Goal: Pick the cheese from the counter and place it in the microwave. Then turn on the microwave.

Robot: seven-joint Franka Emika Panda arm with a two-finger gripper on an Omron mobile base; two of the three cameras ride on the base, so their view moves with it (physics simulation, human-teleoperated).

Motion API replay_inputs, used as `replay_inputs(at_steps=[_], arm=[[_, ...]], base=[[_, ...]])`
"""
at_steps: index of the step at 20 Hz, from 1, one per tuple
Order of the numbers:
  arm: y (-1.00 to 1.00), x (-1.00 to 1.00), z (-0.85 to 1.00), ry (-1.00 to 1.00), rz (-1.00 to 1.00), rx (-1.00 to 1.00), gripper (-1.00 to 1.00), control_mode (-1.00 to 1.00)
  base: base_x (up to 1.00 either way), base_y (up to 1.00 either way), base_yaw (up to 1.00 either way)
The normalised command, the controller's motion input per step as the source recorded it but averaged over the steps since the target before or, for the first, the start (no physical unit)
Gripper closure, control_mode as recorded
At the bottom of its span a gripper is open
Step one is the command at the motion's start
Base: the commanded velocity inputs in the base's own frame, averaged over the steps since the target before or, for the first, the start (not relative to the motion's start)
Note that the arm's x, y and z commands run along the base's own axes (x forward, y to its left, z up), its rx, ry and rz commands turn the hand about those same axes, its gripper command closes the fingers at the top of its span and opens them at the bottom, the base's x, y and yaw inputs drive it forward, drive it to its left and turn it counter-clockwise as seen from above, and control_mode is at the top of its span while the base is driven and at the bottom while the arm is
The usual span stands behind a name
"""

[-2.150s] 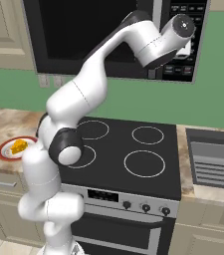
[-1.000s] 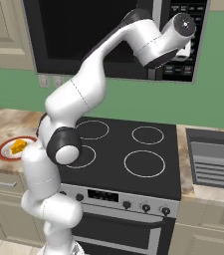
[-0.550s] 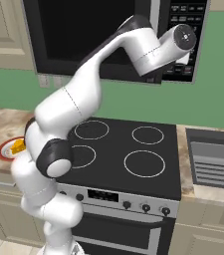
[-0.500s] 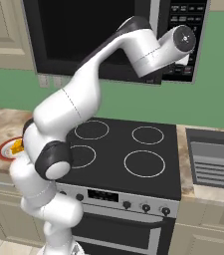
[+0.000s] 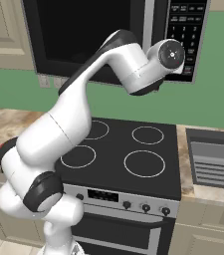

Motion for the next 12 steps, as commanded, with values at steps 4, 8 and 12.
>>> replay_inputs(at_steps=[4,8,12], arm=[[0.04,-0.58,0.13,-0.01,0.0,0.0,1.0,-1.0],[0.01,-0.55,0.18,0.0,0.0,0.0,1.0,-1.0],[0.0,-0.53,0.23,0.0,0.0,0.0,1.0,-1.0]], base=[[0.0,0.0,0.0],[0.0,0.0,0.0],[0.0,0.0,0.0]])
